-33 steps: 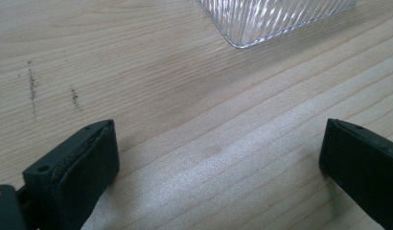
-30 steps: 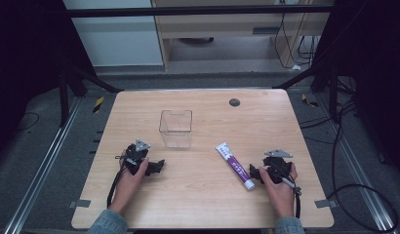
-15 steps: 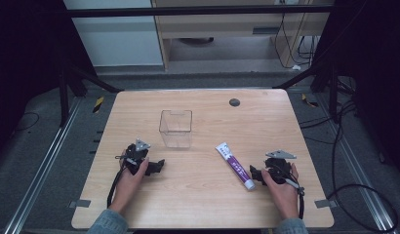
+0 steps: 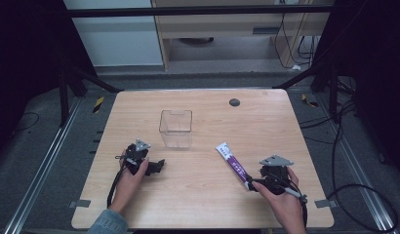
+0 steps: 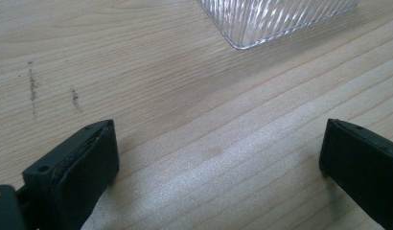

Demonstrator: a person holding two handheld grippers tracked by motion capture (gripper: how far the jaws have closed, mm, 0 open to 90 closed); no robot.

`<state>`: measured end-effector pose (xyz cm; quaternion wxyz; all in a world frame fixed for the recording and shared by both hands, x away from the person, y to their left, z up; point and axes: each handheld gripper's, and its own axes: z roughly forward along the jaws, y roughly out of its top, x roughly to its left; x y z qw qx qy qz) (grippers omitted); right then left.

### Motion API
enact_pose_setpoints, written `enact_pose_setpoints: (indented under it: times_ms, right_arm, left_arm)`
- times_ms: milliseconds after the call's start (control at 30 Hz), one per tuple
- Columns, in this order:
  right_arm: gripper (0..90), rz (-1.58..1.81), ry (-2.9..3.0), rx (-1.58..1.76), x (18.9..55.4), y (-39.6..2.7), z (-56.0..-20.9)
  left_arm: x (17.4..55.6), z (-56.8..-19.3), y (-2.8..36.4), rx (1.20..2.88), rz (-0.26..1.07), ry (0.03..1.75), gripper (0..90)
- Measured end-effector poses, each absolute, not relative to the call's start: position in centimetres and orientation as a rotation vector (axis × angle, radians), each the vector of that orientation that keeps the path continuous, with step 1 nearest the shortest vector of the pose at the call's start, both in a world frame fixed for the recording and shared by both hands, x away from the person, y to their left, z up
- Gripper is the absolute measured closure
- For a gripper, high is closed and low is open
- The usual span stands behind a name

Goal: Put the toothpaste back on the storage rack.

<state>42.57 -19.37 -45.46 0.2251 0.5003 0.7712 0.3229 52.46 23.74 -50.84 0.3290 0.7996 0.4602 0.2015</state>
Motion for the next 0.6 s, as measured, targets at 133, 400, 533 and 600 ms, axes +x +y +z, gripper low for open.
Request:
enact_pose_setpoints:
  times_ms: [133,400,533,600]
  right_arm:
    - [21.9,0.856,2.200,1.292,42.9,-17.3,-44.1]
    - [27.2,0.816,2.279,1.270,44.5,-15.8,-43.4]
    - [29.1,0.814,2.312,1.260,45.3,-15.2,-43.1]
    - [29.8,0.794,2.319,1.254,45.6,-15.0,-42.8]
  left_arm:
    - [52.5,-50.8,23.7,2.092,0.527,1.204,0.0]
    - [52.5,-50.8,23.7,2.090,0.527,1.205,0.0]
    - [52.5,-50.8,23.7,2.090,0.526,1.206,0.0]
    - [52.5,-50.9,23.7,2.089,0.526,1.206,0.0]
